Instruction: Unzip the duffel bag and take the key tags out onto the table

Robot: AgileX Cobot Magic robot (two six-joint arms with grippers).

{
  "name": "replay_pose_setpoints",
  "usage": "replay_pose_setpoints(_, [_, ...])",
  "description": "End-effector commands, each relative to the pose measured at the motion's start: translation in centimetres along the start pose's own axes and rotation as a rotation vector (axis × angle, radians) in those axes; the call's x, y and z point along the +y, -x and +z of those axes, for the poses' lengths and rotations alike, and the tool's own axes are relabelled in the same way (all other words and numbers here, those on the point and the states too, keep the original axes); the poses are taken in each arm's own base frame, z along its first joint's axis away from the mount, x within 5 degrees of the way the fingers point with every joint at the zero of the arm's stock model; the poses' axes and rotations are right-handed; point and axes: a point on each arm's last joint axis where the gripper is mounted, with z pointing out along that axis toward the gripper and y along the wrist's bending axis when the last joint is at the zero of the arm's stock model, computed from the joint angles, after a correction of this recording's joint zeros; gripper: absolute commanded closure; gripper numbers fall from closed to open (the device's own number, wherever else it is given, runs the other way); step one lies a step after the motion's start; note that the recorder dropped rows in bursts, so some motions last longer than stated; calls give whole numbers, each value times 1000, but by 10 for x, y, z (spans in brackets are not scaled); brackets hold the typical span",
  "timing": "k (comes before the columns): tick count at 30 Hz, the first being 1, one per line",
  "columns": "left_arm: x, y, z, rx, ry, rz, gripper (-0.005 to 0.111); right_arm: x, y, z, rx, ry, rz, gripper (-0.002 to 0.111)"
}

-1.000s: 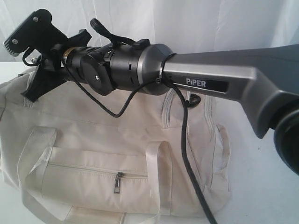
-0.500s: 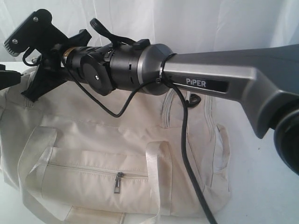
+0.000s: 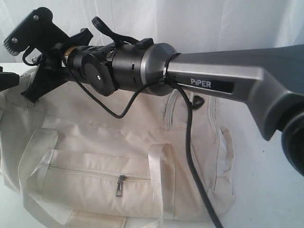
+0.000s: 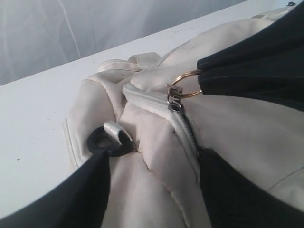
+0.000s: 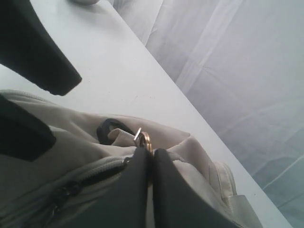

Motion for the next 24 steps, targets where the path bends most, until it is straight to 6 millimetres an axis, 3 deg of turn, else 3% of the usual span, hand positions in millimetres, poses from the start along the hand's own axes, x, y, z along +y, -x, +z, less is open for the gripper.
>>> replay_pose_setpoints(1, [-5,-4,0,1,-24,-38,47,-10,9,-6,-43,-30,-9,108])
replay_pose_setpoints(6, [-7,-29,2,81,41,-79,47,-10,11,-6,-57,-35,-9,108])
replay_pose_setpoints(9, [-9,-34,2,93,35,-27,51,-10,11,-6,-59,-36,-9,108])
replay_pose_setpoints(14, [-8,-33,2,87,42,-29,71,-10,11,-6,-61,-37,-9,108])
replay_pose_setpoints(19, [-8,-34,2,97,46,-17,105,-11,12,-6,-77,-44,-9,108])
replay_pose_setpoints(24, [-8,-34,2,98,46,-13,107,-24,16,-7,-151,-98,-5,108])
